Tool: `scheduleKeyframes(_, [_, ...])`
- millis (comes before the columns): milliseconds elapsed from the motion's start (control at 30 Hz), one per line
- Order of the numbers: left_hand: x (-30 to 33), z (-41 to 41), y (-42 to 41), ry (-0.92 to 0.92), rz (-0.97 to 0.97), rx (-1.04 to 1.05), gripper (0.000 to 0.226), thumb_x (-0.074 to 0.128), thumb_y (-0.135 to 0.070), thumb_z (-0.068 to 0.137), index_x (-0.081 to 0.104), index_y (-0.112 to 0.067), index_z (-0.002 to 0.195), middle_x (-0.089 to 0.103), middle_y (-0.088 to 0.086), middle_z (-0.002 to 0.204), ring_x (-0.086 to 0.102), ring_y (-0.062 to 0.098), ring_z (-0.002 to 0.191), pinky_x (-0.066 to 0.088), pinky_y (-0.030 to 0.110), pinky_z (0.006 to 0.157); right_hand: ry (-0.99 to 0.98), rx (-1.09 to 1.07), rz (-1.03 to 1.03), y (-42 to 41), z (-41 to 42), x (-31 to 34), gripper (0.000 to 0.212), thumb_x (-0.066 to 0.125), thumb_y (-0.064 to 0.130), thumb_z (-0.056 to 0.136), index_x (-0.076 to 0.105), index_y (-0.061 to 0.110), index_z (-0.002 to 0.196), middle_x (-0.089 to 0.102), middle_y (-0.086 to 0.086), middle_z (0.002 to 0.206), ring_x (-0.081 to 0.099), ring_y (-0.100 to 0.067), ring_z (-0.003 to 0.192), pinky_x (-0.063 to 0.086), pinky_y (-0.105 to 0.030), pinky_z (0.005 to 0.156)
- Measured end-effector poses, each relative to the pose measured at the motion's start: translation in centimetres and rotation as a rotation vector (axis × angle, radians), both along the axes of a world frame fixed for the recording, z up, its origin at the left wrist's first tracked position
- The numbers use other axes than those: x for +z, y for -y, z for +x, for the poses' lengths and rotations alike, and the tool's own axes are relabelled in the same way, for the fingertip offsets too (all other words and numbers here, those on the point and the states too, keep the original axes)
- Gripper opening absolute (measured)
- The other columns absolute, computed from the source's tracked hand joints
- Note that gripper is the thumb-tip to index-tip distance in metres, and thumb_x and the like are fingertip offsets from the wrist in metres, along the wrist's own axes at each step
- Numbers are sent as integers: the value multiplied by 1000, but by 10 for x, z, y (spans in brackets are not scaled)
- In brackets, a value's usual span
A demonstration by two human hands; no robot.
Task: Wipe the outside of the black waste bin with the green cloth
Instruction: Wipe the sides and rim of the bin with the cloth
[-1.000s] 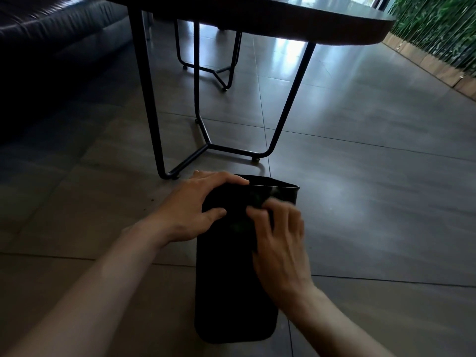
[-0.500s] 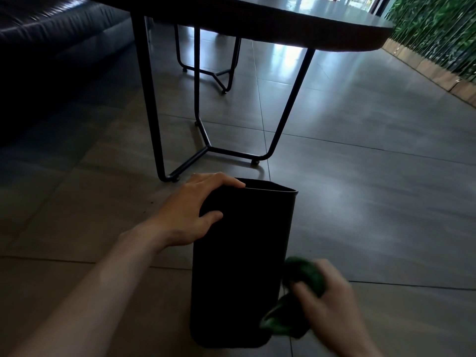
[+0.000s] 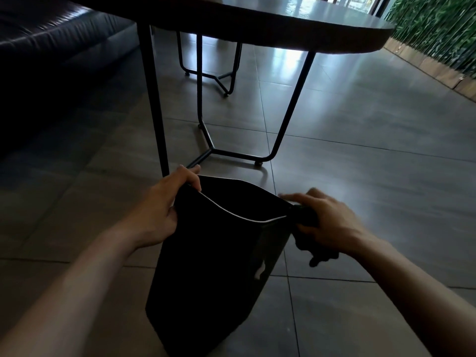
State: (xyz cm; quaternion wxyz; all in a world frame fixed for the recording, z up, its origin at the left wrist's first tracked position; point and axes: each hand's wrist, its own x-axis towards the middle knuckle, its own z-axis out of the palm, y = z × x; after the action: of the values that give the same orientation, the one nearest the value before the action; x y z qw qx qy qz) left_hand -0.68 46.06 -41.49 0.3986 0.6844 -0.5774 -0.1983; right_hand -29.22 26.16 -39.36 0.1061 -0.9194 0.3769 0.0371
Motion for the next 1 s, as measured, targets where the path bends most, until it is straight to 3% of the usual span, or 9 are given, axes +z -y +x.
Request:
scheduleKeyframes(67, [-1, 2, -2, 23, 15, 39, 51, 59, 1, 82, 45, -46, 96, 38, -7, 161, 36, 10, 148, 33, 17, 107, -25, 104, 19, -3, 6, -4, 41, 67, 39, 93, 54, 51, 130, 50, 8, 117, 60, -23, 97, 57, -45, 82])
scheduleKeyframes(167, [-3, 4, -3, 41, 48, 111, 52, 62, 2, 78, 42, -42, 95, 34, -5, 164, 38, 20, 147, 42, 39, 109, 57, 145, 31, -10, 7, -7, 24, 64, 42, 94, 61, 40, 118, 57, 10, 112, 62, -22, 98, 55, -43, 80])
scheduleKeyframes(333, [-6, 4, 1, 91, 7, 213, 46, 58, 10, 76, 46, -30, 95, 50, 5, 154, 49, 26, 140, 41, 29, 102, 109, 204, -13, -29, 10, 2, 16, 58, 57, 93, 56, 46, 105, 61, 20, 100, 61, -14, 88, 50, -34, 70])
scheduleKeyframes(433, [-1, 1, 4, 33, -96, 245, 43, 45, 4, 78, 54, -35, 95, 63, -7, 139, 57, 14, 131, 43, 25, 92, 73, 172, -111, -31, 20, 16, 20, 57, 61, 91, 57, 44, 102, 65, 18, 98, 62, -16, 87, 46, -32, 66])
scheduleKeyframes(600, [-2, -21, 10, 22, -55, 18, 33, 57, -32, 90, 57, -46, 119, 63, -22, 128, 58, 3, 123, 51, 43, 102, -65, 94, -122, -30, 33, 20, 25, 57, 59, 92, 63, 42, 109, 70, 9, 101, 65, -23, 93, 53, -36, 73])
scheduleKeyframes(767, [-15, -37, 14, 339, 168, -139, 65, 70, -46, 83, 40, -55, 140, 55, -24, 139, 50, 8, 130, 46, 44, 105, 6, 68, -147, -35, 33, 13, 25, 59, 57, 93, 64, 42, 113, 67, 11, 101, 64, -24, 94, 50, -35, 72])
scheduleKeyframes(867, [-15, -38, 17, 345, 153, -111, 63, 70, -42, 85, 41, -53, 141, 57, -23, 138, 50, 9, 131, 45, 45, 106, 162, 22, -167, -42, 27, 5, 31, 63, 50, 93, 63, 40, 122, 64, 9, 108, 64, -23, 95, 51, -34, 74])
scheduleKeyframes(933, [-16, -38, 18, 344, 154, -97, 62, 69, -39, 87, 43, -50, 141, 58, -20, 139, 50, 11, 132, 43, 46, 107, 426, -17, -200, -53, 17, -3, 39, 70, 42, 90, 60, 32, 126, 61, 6, 114, 65, -21, 88, 50, -30, 68])
scheduleKeyframes(1000, [-19, -38, 20, 339, 150, -76, 62, 70, -38, 87, 44, -49, 142, 58, -17, 140, 50, 13, 133, 40, 46, 110, 699, -41, -256, -73, 7, -15, 40, 69, 40, 86, 54, 23, 119, 55, 5, 112, 58, -14, 79, 43, -17, 62])
